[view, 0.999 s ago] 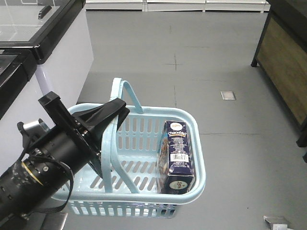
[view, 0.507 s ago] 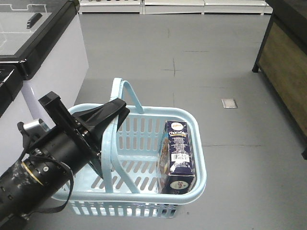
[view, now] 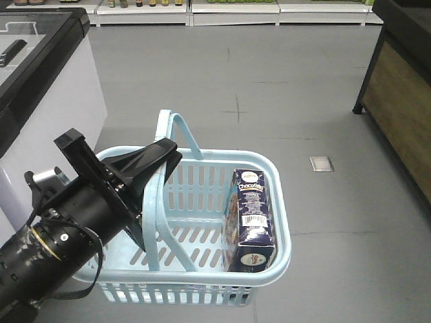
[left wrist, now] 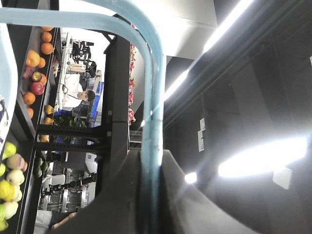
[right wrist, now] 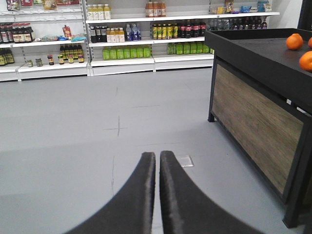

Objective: Left arm holds basket, right arm returns cookies
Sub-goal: 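Drive toward the drink shelves holding the basket in the left gripper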

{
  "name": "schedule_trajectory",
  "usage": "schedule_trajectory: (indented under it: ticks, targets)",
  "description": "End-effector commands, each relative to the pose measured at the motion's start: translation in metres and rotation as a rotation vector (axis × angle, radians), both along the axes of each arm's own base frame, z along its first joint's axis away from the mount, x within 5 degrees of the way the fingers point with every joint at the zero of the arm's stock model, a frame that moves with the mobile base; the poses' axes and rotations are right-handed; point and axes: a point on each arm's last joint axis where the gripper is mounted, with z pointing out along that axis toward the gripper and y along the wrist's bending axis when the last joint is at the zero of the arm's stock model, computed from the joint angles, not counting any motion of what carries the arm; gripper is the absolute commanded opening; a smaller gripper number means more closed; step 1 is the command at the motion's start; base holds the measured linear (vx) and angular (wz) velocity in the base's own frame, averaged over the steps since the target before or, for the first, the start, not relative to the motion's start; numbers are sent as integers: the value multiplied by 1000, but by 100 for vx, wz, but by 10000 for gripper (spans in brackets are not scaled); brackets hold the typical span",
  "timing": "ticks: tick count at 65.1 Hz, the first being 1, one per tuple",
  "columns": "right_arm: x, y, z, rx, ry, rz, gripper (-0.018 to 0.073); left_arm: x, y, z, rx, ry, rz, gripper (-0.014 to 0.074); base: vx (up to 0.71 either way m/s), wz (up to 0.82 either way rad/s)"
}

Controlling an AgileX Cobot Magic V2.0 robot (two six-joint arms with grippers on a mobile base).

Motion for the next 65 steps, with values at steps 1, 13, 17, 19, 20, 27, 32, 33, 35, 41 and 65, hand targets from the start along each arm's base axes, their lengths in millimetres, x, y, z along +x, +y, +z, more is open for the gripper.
schedule_trajectory:
  ticks: [1,13,17,19,20,27,32,33,35,41,65]
  targets:
    - [0,0,1,-23,-63,-1,-6,-5,3,30,-139,-148,-5,-3,42,-1]
    - [0,0,1,-23,-63,-1,-6,-5,3,30,-139,-148,-5,-3,44,1]
    - [0,0,1,-23,-63,-1,-6,-5,3,30,-139,-148,-5,-3,45,2]
    - [0,0,1,-23,-63,-1,-6,-5,3,30,-139,-148,-5,-3,46,3]
    - [0,0,1,-23,-63,-1,-6,-5,3,30,-139,-148,-5,-3,46,3]
    - [0,0,1,-23,-63,-1,-6,-5,3,30,-139,-148,-5,-3,47,2]
    - [0,0,1,-23,-63,-1,-6,-5,3,30,-139,-148,-5,-3,48,2]
    - [0,0,1,-23,-63,-1,-6,-5,3,30,-139,-148,-5,-3,48,1]
    - [0,0,1,-23,-63,-1,-6,-5,3,30,-139,-148,-5,-3,49,1]
    - [0,0,1,-23,-63,-1,-6,-5,3,30,-139,-148,-5,-3,49,1]
    - [0,0,1,-23,-63,-1,-6,-5,3,30,-139,-148,-5,-3,52,-1]
